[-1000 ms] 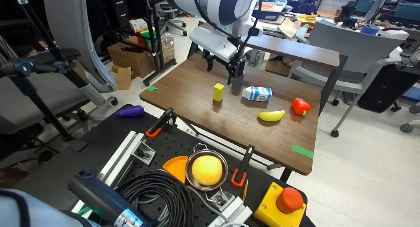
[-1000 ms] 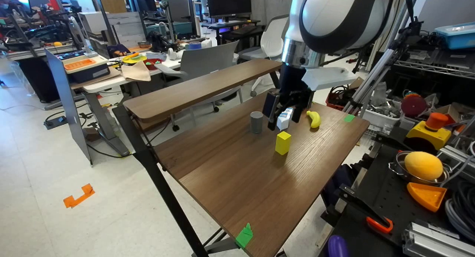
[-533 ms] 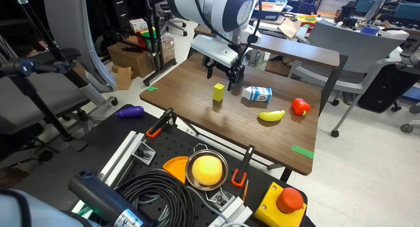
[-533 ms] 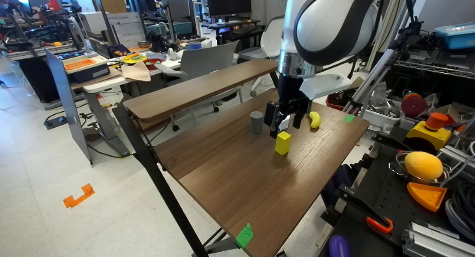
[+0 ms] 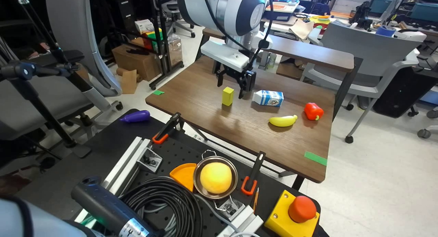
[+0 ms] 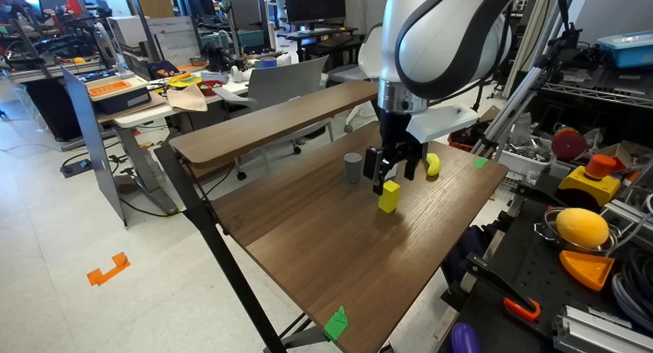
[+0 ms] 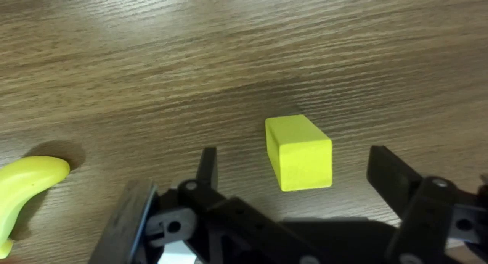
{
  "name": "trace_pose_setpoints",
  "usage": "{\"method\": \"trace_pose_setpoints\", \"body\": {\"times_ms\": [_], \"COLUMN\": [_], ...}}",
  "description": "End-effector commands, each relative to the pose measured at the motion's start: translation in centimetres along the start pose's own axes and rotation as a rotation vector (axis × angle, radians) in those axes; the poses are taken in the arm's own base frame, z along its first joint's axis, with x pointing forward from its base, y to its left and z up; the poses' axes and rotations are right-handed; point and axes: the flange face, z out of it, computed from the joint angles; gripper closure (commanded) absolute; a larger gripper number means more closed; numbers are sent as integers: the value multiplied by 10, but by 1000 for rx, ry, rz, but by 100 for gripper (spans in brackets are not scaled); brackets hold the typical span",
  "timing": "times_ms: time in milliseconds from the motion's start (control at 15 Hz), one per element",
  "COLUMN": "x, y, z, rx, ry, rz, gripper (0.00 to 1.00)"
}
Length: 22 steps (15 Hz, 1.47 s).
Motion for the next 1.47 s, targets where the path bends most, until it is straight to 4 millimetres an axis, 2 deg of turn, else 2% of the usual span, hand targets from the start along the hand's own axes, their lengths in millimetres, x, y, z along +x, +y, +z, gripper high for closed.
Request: {"method": "trace_pose_setpoints", "body": {"times_ms": [0, 67, 133, 667, 733, 933, 1133, 1400], "x": [5, 5, 5, 8, 9, 8, 9, 24], "y": [-5, -6, -7, -14, -14, -18, -28, -54], "z": [3, 4, 4, 2, 0, -15, -52, -98], "rx": [-29, -29, -31, -41, -40, -45, -51, -81], "ry": [-24, -27, -30, -28, -25, 17, 143, 364], "rz": [-7, -9, -13, -26, -26, -62, -133, -204], "gripper": [0, 25, 26, 88, 91, 91, 91, 91]}}
